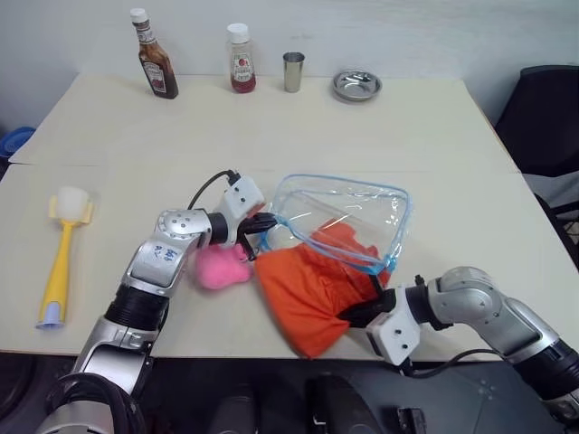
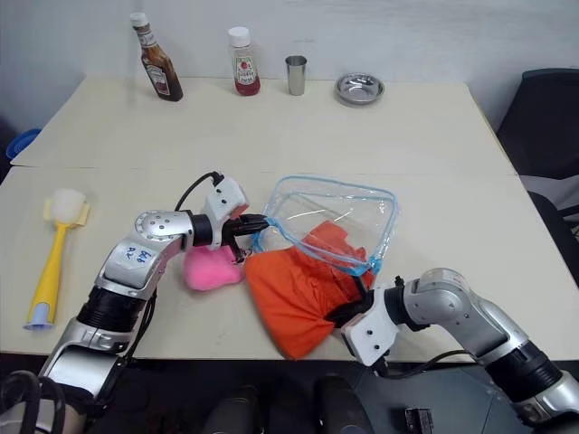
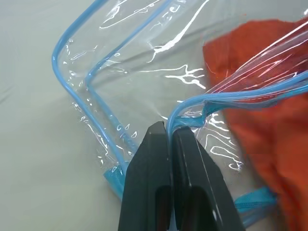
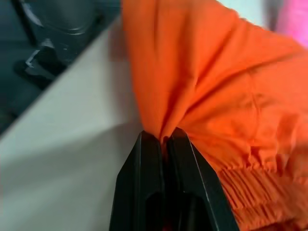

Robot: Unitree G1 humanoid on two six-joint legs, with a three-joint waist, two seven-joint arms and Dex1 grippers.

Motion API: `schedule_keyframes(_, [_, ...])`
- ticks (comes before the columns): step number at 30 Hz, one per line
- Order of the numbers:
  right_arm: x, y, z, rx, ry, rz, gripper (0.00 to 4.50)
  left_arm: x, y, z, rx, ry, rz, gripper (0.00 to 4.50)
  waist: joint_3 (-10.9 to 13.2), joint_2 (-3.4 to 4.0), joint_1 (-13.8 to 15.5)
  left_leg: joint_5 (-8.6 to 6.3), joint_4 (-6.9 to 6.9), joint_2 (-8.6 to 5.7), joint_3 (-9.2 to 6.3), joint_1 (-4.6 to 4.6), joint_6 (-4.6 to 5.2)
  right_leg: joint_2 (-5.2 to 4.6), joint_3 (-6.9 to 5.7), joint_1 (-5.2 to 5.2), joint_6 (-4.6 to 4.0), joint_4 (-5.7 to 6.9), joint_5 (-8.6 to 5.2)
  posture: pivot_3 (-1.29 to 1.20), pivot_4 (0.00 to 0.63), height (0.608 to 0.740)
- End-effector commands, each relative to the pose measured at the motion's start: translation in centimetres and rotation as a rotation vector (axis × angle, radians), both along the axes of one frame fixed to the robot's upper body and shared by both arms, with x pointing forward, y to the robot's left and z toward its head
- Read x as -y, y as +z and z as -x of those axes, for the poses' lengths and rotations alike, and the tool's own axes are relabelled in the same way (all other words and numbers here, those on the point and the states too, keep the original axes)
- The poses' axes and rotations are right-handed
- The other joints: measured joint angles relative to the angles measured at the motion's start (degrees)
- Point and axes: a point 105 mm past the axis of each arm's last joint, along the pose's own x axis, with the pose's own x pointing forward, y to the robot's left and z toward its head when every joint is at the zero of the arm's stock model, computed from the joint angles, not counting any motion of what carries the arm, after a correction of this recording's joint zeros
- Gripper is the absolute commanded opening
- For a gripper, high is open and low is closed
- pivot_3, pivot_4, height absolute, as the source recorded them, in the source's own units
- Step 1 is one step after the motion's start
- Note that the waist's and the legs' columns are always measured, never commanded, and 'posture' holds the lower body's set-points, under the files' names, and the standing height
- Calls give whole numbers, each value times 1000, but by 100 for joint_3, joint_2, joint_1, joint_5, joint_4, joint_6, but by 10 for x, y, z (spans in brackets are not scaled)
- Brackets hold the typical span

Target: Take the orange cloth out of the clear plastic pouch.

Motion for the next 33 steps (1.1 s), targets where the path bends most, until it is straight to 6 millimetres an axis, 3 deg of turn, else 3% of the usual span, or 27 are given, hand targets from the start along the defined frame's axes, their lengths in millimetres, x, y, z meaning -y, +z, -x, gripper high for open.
schedule_keyframes(1, [26,-3,20,-63,19,106,11,-37,15,-25,92,195,-47,0,0,0,16,0,1,-2,1,-1,0,-4,1,0,0,1,0,0,150,740])
schedule_keyframes(6, [53,-4,28,-100,-46,164,11,-50,19,-32,130,229,-90,0,0,0,108,0,3,-5,0,-2,1,-9,0,4,0,-6,0,0,150,740])
schedule_keyframes(9, [55,-3,29,-93,-54,160,11,-47,23,-31,119,213,-53,0,0,0,104,0,3,-3,3,0,1,-4,3,2,0,-4,0,0,150,740])
schedule_keyframes(12, [45,-4,26,-84,-41,129,11,-14,28,-11,103,31,8,0,0,0,95,0,3,-2,5,2,1,-2,5,2,0,-1,0,0,150,740])
schedule_keyframes(15, [30,-9,15,-62,-24,118,11,28,31,29,39,-236,62,0,0,0,51,0,3,0,5,1,0,-1,5,1,0,0,0,0,150,740])
schedule_keyframes(18, [20,-17,2,-30,-5,127,11,53,34,62,-3,-416,75,0,-3,-5,-7,2,2,3,0,6,-3,1,1,5,0,1,0,0,150,740])
schedule_keyframes(20, [15,-23,-6,1,22,145,11,62,37,67,-26,-432,97,0,-3,-6,-11,3,4,3,-1,15,-4,1,0,14,0,1,0,0,150,740])
schedule_keyframes(26, [7,-30,-7,62,123,177,11,62,37,36,-26,-248,101,0,-3,-9,-41,0,-19,10,0,112,-1,16,2,111,-1,-14,-1,0,150,740])
schedule_keyframes(29, [14,-35,0,79,180,226,11,49,38,10,-18,-95,119,0,-3,-10,-37,0,-17,10,-1,111,-2,17,2,110,-1,-11,-1,0,150,740])
schedule_keyframes(33, [28,-36,19,54,202,233,11,17,37,-22,18,117,96,0,-4,-9,2,0,-15,10,0,102,-3,13,0,101,-1,-12,-1,0,150,740])
